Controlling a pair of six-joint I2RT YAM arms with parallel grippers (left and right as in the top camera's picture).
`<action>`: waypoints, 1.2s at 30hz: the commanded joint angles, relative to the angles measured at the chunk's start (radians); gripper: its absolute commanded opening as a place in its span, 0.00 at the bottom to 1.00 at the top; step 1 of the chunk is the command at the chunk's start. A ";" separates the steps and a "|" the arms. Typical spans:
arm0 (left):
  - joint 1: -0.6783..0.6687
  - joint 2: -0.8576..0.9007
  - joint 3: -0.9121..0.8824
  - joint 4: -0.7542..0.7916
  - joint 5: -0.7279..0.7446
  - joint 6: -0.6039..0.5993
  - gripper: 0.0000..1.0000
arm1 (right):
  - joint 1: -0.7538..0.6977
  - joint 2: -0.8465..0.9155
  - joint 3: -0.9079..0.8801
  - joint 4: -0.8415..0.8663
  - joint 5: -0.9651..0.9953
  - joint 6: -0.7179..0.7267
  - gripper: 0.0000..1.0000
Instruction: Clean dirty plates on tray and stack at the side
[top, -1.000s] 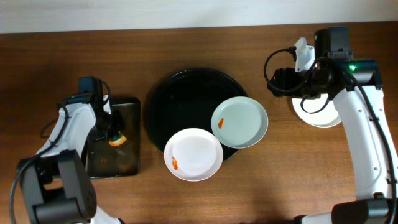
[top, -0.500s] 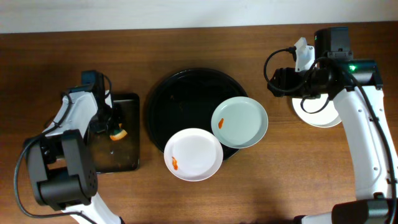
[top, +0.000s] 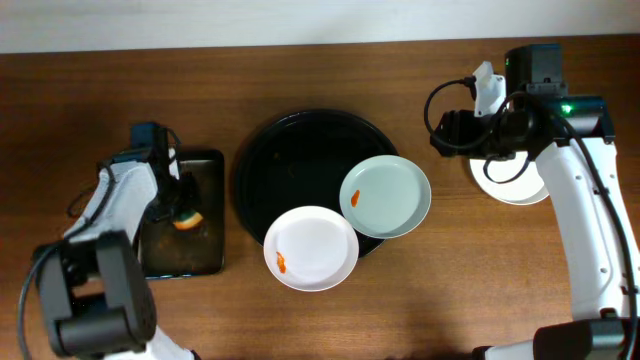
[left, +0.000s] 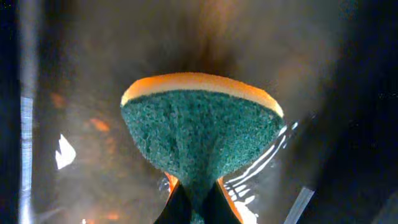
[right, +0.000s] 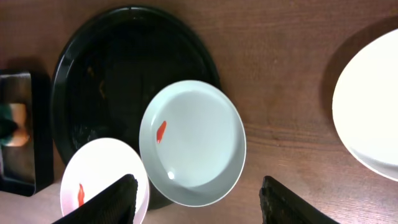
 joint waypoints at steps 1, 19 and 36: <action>-0.004 -0.177 0.067 -0.003 0.066 0.002 0.00 | 0.005 0.020 -0.006 -0.006 0.010 -0.011 0.64; -0.375 -0.198 0.069 0.296 0.358 -0.001 0.00 | 0.070 0.229 -0.366 0.198 0.166 0.182 0.25; -0.487 -0.076 0.069 0.429 0.354 -0.072 0.00 | 0.190 0.278 -0.358 0.500 0.172 0.298 0.04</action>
